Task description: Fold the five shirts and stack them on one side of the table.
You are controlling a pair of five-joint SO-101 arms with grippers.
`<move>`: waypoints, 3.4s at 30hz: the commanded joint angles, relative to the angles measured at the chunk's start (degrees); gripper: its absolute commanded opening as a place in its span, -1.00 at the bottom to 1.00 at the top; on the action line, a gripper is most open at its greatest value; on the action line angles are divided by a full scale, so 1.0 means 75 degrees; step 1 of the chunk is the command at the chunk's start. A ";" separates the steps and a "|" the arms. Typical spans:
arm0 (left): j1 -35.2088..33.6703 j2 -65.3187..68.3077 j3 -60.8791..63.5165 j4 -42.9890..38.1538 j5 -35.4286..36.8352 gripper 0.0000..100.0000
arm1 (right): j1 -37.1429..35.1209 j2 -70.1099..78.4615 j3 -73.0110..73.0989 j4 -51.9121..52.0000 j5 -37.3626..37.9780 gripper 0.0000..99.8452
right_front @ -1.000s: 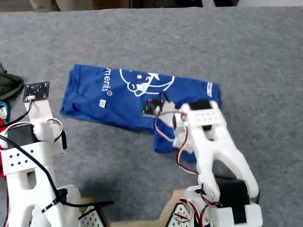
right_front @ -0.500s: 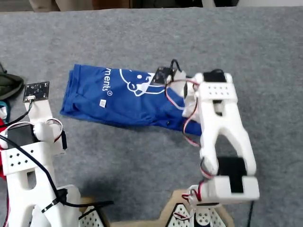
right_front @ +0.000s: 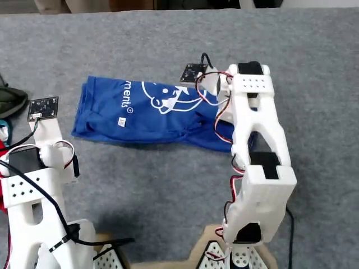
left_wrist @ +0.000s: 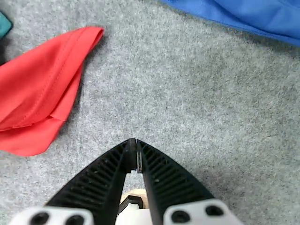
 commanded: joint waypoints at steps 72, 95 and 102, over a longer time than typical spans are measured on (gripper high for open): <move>0.0703 1.5842 -1.7102 0.1512 0.1442 -0.56 | 0.1178 -0.0592 -0.0006 -0.2497 -0.4712 -0.69; 0.0246 1.5959 -1.6938 0.1618 -0.0879 -0.57 | 0.1213 -0.0240 -0.0029 -0.2602 -0.4700 -0.69; 0.0223 1.5959 -1.6340 0.1559 -0.1090 -0.60 | 0.1225 -0.0229 -0.0029 -0.2602 -0.4700 -0.69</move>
